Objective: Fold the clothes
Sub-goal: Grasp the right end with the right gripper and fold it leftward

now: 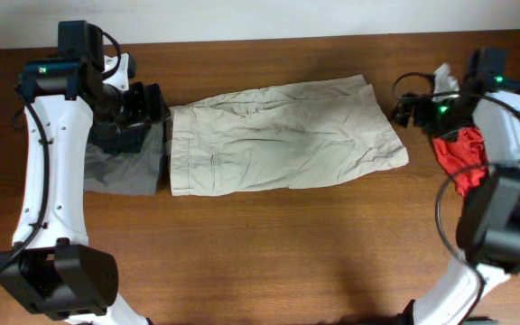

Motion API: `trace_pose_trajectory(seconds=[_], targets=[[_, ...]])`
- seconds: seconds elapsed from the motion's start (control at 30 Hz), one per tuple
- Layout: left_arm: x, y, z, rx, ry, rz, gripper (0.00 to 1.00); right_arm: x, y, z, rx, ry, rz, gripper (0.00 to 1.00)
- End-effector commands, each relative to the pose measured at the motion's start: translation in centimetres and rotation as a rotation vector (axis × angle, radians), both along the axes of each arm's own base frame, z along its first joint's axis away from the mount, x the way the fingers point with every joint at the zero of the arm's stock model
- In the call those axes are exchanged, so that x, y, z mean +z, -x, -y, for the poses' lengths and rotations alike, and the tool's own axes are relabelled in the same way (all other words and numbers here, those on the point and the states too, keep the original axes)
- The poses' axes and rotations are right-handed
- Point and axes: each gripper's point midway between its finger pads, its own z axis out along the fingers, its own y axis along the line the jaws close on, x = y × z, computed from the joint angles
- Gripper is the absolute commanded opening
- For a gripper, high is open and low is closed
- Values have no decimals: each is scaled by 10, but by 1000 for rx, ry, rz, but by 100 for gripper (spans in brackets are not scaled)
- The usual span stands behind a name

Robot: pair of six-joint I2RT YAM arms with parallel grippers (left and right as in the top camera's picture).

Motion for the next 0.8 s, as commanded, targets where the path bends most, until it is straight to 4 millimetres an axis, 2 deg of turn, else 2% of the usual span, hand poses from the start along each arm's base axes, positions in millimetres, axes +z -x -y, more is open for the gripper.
trace_pose_trajectory(seconds=[0.0, 0.07, 0.2, 0.37, 0.57, 0.77], targets=[[6, 2, 3, -23, 8, 18, 87, -34, -6, -8, 33, -77, -25, 99], [5, 3, 3, -23, 8, 17, 87, -48, -8, -13, 47, -120, -32, 99], [5, 2, 3, -23, 8, 18, 87, -58, -12, -32, 111, -236, 0, 99], [6, 2, 3, -22, 8, 20, 87, -70, -12, -40, 119, -269, -14, 99], [6, 2, 3, -23, 8, 20, 87, -84, -10, -61, 162, -280, -44, 89], [6, 3, 8, -35, 8, 18, 87, -84, -12, -78, 216, -267, -32, 73]])
